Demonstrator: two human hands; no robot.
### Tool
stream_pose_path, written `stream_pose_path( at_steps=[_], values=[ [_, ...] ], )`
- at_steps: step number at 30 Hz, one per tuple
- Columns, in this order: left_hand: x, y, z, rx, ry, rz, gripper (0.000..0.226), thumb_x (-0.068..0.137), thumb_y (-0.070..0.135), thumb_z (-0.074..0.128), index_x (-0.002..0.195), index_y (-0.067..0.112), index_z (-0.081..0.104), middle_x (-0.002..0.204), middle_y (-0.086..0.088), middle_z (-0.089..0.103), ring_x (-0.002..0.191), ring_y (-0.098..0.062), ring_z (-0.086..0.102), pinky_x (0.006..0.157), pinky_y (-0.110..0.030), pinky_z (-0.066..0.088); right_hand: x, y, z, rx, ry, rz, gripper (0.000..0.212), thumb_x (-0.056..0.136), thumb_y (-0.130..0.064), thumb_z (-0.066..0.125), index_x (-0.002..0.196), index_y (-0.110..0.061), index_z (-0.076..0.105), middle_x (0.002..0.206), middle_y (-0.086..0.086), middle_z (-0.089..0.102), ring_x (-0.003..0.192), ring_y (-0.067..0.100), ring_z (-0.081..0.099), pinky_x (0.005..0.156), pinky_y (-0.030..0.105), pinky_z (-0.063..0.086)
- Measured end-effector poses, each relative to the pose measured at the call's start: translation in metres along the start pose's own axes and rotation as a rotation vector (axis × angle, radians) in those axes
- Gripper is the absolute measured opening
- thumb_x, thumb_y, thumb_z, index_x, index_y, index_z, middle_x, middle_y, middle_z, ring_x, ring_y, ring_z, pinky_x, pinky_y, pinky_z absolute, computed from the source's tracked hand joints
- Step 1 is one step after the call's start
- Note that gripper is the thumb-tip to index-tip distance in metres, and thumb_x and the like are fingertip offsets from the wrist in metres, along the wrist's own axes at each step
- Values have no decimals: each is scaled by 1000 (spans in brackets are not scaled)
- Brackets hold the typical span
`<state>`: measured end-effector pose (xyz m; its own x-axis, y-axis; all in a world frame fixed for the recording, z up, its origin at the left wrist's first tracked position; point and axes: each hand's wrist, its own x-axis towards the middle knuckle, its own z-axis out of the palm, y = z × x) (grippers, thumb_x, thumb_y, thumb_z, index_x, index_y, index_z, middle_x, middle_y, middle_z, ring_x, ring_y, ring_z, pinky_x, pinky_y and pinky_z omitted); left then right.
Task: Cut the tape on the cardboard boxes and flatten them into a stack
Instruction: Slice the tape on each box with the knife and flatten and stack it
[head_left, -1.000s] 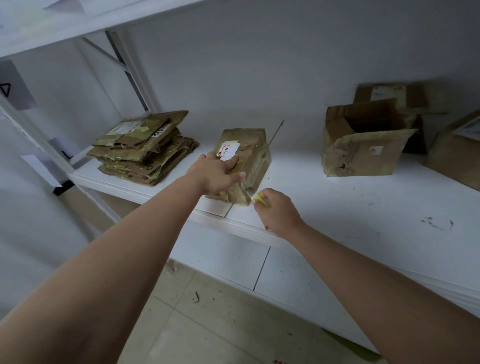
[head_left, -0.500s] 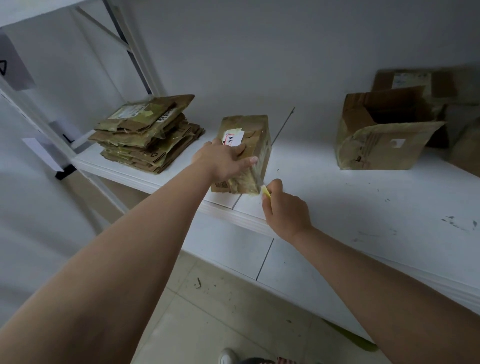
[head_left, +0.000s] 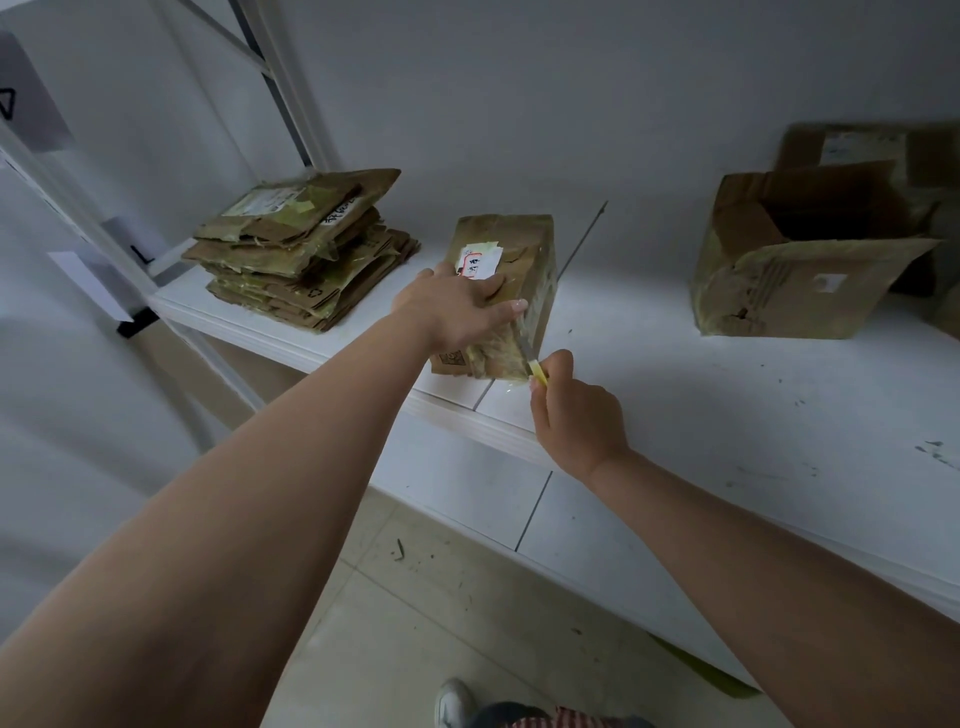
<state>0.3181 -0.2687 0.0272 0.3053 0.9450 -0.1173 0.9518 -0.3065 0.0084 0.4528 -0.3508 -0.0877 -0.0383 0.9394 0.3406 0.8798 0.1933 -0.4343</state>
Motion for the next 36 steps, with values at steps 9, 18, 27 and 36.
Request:
stream_pose_path(
  at_steps=[9, 18, 27, 36],
  values=[
    [5, -3, 6, -15, 23, -6, 64, 90, 72, 26, 147, 43, 30, 141, -18, 37, 128, -36, 37, 103, -46, 39, 4, -9, 4, -207, -73, 14, 35, 96, -9, 38, 125, -6, 20, 90, 12, 68, 75, 38, 65, 55, 31, 31],
    [8, 1, 6, 55, 24, 7, 65, 89, 72, 26, 147, 42, 31, 137, -19, 40, 122, -36, 40, 99, -46, 41, -1, -7, -8, -359, -228, 37, 54, 90, -4, 41, 139, -6, 20, 102, 9, 66, 85, 31, 65, 61, 32, 36],
    [-2, 10, 8, 34, 62, 7, 53, 94, 51, 41, 145, 36, 36, 132, -15, 45, 120, -34, 38, 94, -44, 44, -15, 6, -15, -196, -155, 125, 28, 99, -21, 33, 124, -9, 33, 101, 9, 66, 86, 32, 64, 61, 31, 35],
    [-11, -27, 16, -108, 98, 52, 73, 90, 17, 58, 151, 33, 20, 148, -12, 37, 133, -35, 37, 107, -49, 36, -21, 22, -21, -19, 35, 198, 26, 102, -30, 29, 115, -10, 39, 84, 8, 66, 75, 36, 62, 59, 32, 37]
  ],
)
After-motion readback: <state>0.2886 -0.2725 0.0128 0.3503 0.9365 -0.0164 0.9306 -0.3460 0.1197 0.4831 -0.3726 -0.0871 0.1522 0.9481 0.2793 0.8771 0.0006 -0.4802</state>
